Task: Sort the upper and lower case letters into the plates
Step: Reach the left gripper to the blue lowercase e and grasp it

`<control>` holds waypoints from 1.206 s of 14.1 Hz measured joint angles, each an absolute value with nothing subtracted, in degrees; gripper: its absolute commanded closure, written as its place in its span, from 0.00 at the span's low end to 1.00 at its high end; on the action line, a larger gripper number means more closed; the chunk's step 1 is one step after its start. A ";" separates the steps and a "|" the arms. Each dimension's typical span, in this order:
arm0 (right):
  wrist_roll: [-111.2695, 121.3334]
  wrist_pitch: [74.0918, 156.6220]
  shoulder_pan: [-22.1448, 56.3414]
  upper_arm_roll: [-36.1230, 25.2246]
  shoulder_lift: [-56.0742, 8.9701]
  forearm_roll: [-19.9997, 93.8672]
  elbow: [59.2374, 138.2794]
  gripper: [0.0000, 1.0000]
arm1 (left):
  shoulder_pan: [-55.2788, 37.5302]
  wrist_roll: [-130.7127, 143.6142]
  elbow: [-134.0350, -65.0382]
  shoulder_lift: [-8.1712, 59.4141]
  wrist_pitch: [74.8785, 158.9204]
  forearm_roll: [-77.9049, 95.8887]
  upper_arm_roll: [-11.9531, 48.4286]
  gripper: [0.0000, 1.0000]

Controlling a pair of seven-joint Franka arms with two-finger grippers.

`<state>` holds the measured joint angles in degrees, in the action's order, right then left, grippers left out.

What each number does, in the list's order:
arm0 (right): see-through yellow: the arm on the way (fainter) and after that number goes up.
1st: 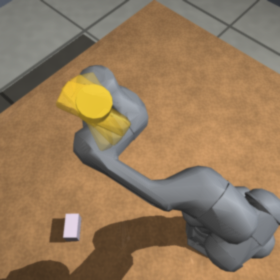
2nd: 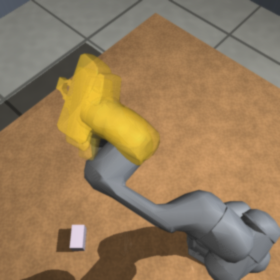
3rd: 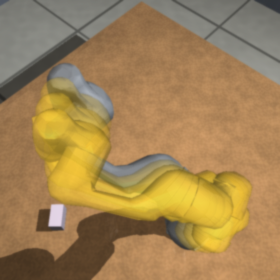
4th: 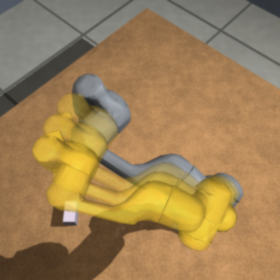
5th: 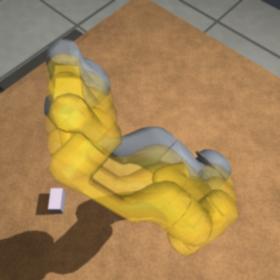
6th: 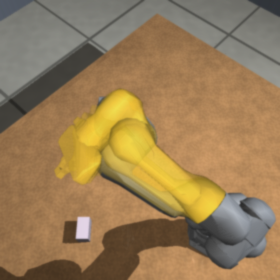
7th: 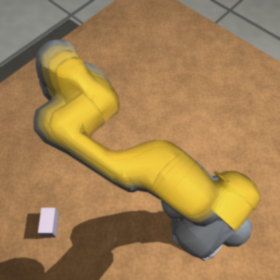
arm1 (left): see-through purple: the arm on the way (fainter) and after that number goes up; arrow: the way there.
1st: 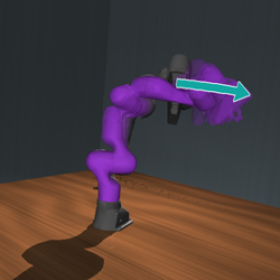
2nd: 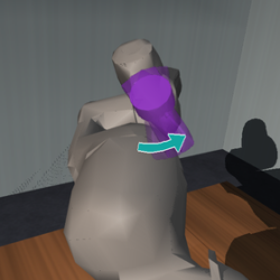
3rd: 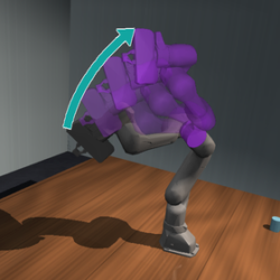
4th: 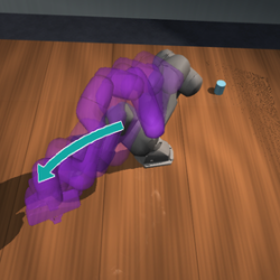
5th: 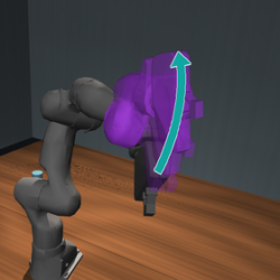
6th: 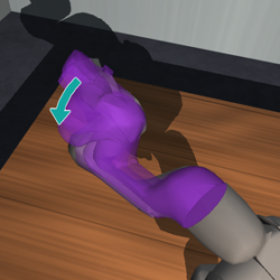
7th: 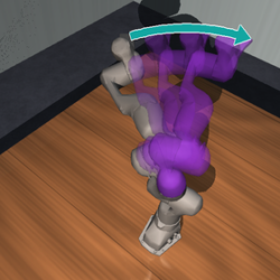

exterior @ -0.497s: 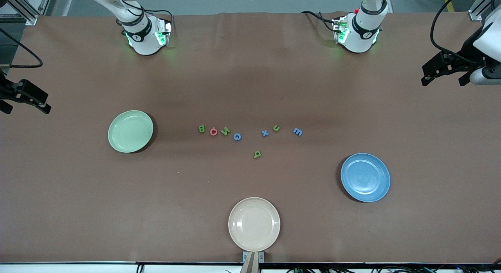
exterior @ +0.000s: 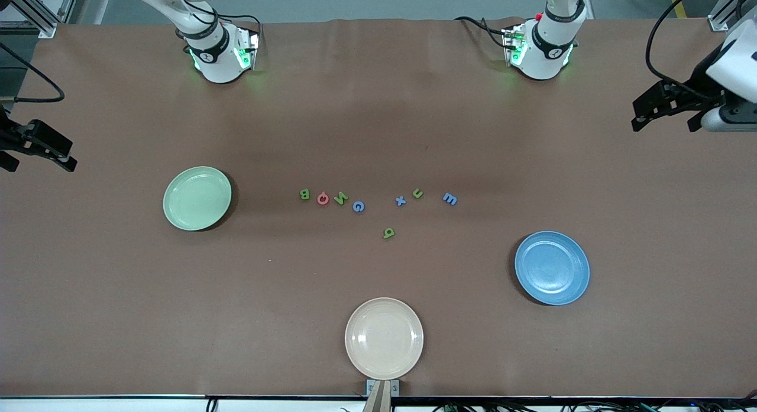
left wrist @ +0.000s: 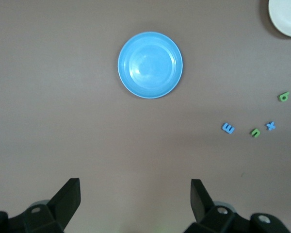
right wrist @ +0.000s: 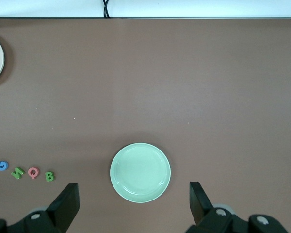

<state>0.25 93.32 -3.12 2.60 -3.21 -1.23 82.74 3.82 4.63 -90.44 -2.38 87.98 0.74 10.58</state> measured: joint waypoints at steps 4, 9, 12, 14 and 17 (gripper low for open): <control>0.25 93.32 -3.13 2.59 -3.21 -1.23 82.69 0.00 | 1.66 16.06 -94.13 3.27 93.34 0.77 14.77 0.00; 0.25 93.32 -3.14 2.58 -3.23 -1.23 82.62 0.00 | 0.34 41.67 -109.03 9.18 115.67 0.77 23.03 0.00; 0.25 93.32 -3.13 2.59 -3.24 -1.22 82.58 0.00 | -3.44 53.39 -114.80 14.38 127.37 0.74 23.85 0.00; 0.25 93.32 -3.08 2.65 -3.26 -1.20 82.58 0.00 | -5.87 60.15 -117.99 18.00 134.70 0.59 23.85 0.00; 0.25 93.31 -2.49 2.94 -3.62 -1.06 82.59 0.00 | -8.57 70.86 -119.39 24.10 140.21 -4.53 23.78 0.07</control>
<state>0.25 93.31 -2.49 2.94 -3.62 -1.06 82.59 -8.57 70.86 -119.39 24.10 140.21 -4.53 23.78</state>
